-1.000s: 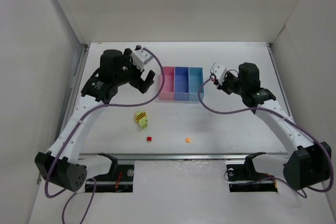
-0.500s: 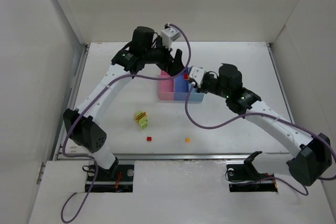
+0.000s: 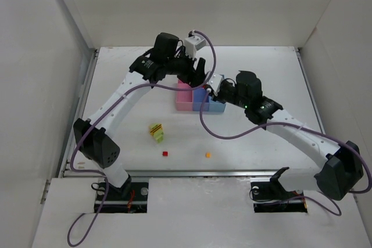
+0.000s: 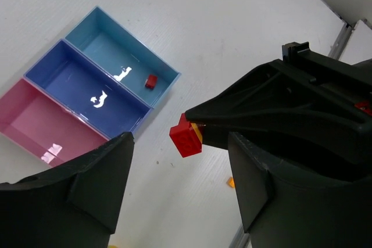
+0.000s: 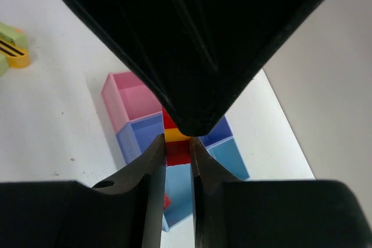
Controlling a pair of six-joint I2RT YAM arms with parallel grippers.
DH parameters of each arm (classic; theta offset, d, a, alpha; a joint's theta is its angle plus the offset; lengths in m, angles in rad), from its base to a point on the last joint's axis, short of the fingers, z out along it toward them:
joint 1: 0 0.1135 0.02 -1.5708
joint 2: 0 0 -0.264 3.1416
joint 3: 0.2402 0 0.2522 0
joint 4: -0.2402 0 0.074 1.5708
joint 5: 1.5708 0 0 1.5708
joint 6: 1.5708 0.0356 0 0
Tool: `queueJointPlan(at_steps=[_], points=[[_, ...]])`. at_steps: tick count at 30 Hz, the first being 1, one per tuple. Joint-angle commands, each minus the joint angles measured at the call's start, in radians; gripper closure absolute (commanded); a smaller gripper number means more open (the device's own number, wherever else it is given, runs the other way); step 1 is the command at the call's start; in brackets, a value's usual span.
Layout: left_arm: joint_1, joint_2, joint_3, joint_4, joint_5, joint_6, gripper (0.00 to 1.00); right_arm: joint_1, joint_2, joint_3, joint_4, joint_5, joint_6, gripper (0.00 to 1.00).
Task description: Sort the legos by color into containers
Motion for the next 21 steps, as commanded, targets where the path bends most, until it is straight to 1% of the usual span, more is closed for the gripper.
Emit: queueJointPlan(at_steps=[1,7,8,9,12,13,14,16,21], points=[[-0.017,-0.018,0.014,-0.007,-0.006,-0.014,0.38,0.009,-0.001,0.054,0.065,0.010,0.027,1.00],[-0.017,-0.009,-0.006,-0.007,-0.027,-0.015,0.42,0.009,-0.001,0.054,0.065,0.010,0.037,1.00],[-0.017,-0.009,-0.006,-0.007,-0.027,-0.025,0.47,0.009,-0.001,0.054,0.065,0.010,0.037,1.00],[-0.017,-0.009,-0.006,-0.007,-0.036,-0.025,0.49,0.009,-0.001,0.054,0.065,0.010,0.037,1.00],[-0.017,0.002,-0.006,-0.007,-0.036,-0.035,0.51,0.009,-0.010,0.045,0.065,0.010,0.037,1.00],[-0.017,0.002,-0.006,-0.007,-0.036,-0.035,0.56,0.009,-0.010,0.045,0.065,0.010,0.037,1.00],[-0.017,0.011,-0.006,-0.007,-0.026,-0.035,0.59,0.009,-0.010,0.045,0.065,0.010,0.037,1.00],[-0.017,0.011,-0.006,-0.007,-0.026,-0.035,0.59,0.009,-0.019,0.036,0.065,0.010,0.037,1.00],[-0.017,0.011,-0.016,-0.007,0.005,-0.035,0.51,0.009,-0.029,0.035,0.065,0.010,0.028,1.00]])
